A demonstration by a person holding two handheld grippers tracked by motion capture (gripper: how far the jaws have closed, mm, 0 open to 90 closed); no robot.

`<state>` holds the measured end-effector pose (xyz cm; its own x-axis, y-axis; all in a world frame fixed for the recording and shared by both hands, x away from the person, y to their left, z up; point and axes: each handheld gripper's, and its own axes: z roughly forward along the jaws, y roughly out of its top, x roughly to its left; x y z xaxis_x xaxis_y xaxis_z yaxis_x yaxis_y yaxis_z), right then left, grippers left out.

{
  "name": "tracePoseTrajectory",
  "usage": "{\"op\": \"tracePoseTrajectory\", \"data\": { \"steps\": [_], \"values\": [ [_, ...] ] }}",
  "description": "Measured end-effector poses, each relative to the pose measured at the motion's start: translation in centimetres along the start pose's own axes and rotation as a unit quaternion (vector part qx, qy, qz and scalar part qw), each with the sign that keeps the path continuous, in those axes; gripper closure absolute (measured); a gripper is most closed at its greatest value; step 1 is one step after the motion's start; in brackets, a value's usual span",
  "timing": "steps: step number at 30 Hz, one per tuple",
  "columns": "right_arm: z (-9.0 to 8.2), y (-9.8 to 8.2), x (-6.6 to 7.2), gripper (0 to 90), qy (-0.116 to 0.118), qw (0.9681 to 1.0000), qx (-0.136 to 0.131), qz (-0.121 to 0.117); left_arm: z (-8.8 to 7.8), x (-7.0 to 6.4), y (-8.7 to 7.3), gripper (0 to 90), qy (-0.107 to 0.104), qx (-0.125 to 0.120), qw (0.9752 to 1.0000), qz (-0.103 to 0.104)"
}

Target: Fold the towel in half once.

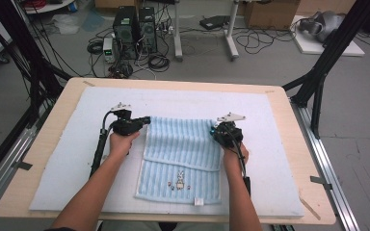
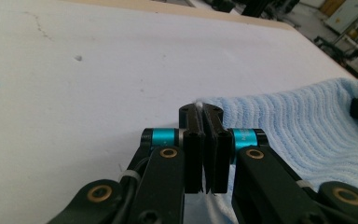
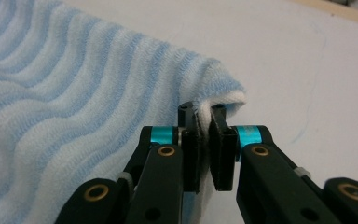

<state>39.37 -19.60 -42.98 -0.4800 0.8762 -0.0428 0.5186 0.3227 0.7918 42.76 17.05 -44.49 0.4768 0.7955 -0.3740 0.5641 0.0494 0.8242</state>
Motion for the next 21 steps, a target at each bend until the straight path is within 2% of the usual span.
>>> {"op": "tracePoseTrajectory", "data": {
  "steps": [2,5,7,9,10,11,12,13,14,15,18,20,21],
  "values": [
    [0.5,0.5,-0.1,84.9,0.001,1.0,-0.005,0.001,0.3,0.5,0.2,86.9,0.005,0.011,0.9999,0.0],
    [1.2,1.0,0.1,84.9,-0.012,0.9999,-0.002,-0.003,0.4,0.5,0.9,86.9,0.008,-0.005,0.9999,0.007],
    [1.7,1.1,0.1,84.9,-0.019,0.9998,0.003,0.006,0.6,0.5,1.1,86.9,0.005,-0.01,0.9999,0.009],
    [2.1,1.0,-0.1,83.8,-0.02,0.9998,0.007,0.008,0.8,0.7,1.0,86.6,0.002,-0.003,1.0,0.009],
    [2.2,0.9,-0.1,79.5,-0.019,0.9996,0.01,0.016,0.8,0.7,0.9,85.3,0.0,0.0,1.0,0.005],
    [2.2,0.8,-0.1,71.6,-0.019,0.9995,0.008,0.024,0.9,0.8,0.8,77.5,0.001,0.004,1.0,-0.001],
    [2.0,0.8,-0.2,64.9,-0.019,0.9993,0.005,0.032,0.8,0.9,0.7,63.4,0.003,0.013,0.9999,-0.007],
    [1.8,0.8,-0.3,60.4,-0.012,0.999,-0.001,0.043,0.6,1.0,0.7,57.6,0.003,0.02,0.9998,-0.007],
    [1.4,0.8,-0.3,57.5,-0.008,0.999,-0.004,0.043,0.4,0.9,0.7,54.1,0.003,0.026,0.9997,-0.001],
    [1.0,0.8,-0.3,55.7,-0.013,0.9992,-0.01,0.038,0.0,0.8,0.7,51.5,0.002,0.027,0.9996,0.007],
    [-0.7,0.8,-0.1,54.1,-0.003,0.9991,-0.03,0.029,-1.3,0.3,0.3,51.0,-0.012,0.015,0.9996,0.021],
    [-1.6,0.6,0.1,50.8,0.005,0.9991,-0.038,0.02,-2.0,-0.1,0.1,48.2,-0.022,0.023,0.9988,0.037],
    [-2.0,0.4,0.3,49.4,0.008,0.999,-0.039,0.018,-2.4,-0.3,-0.1,46.8,-0.031,0.012,0.9987,0.038]
  ]
}}
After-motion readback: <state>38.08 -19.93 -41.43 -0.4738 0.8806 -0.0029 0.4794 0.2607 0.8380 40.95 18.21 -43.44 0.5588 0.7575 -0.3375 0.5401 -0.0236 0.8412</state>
